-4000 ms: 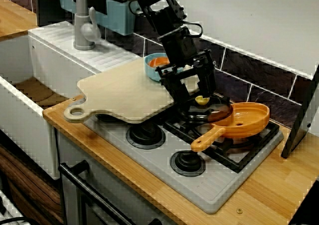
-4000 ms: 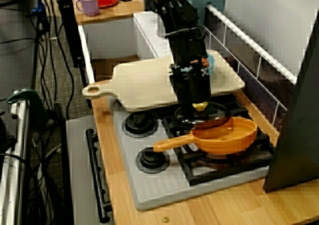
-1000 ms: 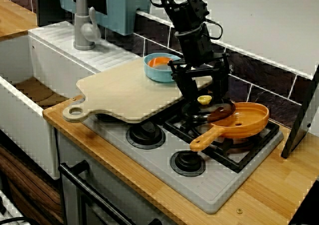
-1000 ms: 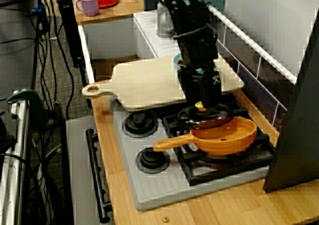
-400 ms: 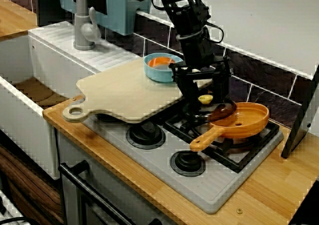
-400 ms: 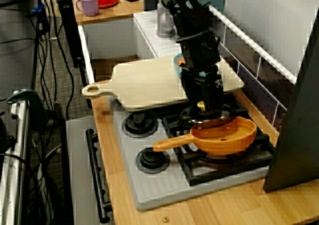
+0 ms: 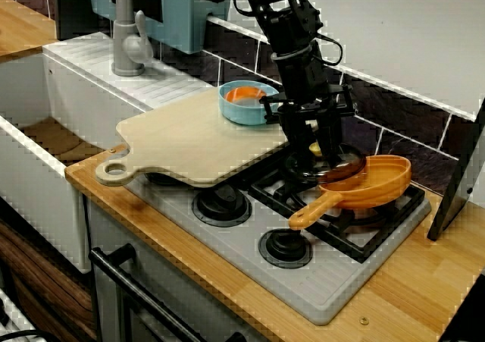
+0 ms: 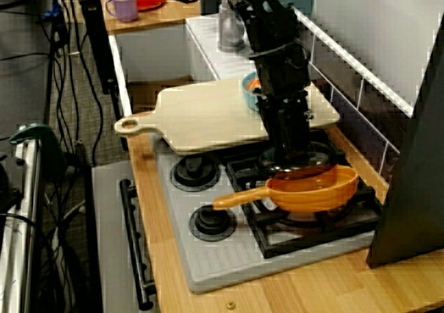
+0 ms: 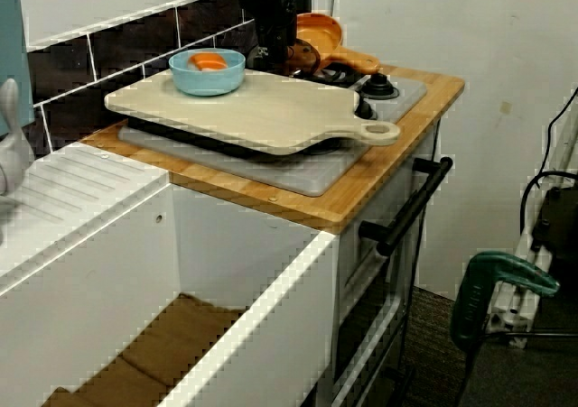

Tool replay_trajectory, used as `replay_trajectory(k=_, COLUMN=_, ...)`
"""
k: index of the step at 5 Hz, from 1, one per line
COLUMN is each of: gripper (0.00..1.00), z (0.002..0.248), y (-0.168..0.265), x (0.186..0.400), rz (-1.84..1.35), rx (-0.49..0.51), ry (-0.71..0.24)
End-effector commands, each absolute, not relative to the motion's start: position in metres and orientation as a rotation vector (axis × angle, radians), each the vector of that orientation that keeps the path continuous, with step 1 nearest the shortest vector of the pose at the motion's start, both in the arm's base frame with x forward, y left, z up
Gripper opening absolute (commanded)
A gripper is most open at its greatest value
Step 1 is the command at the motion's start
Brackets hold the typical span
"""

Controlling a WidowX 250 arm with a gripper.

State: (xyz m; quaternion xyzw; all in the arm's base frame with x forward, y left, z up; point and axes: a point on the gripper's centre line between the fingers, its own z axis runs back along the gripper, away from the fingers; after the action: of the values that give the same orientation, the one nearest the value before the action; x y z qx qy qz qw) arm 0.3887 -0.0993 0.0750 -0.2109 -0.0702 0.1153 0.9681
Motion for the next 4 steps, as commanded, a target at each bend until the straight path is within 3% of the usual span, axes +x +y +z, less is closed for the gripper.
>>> replay_trajectory(k=1, gripper=0.00, z=0.079, y=-0.098, x=0.390, rz=0.232, rx=-0.422, ry=-0.163)
replay_trajectory(k=4, gripper=0.00, z=0.122, y=-0.077, x=0.387, rz=0.244, rx=-0.498, ry=-0.165)
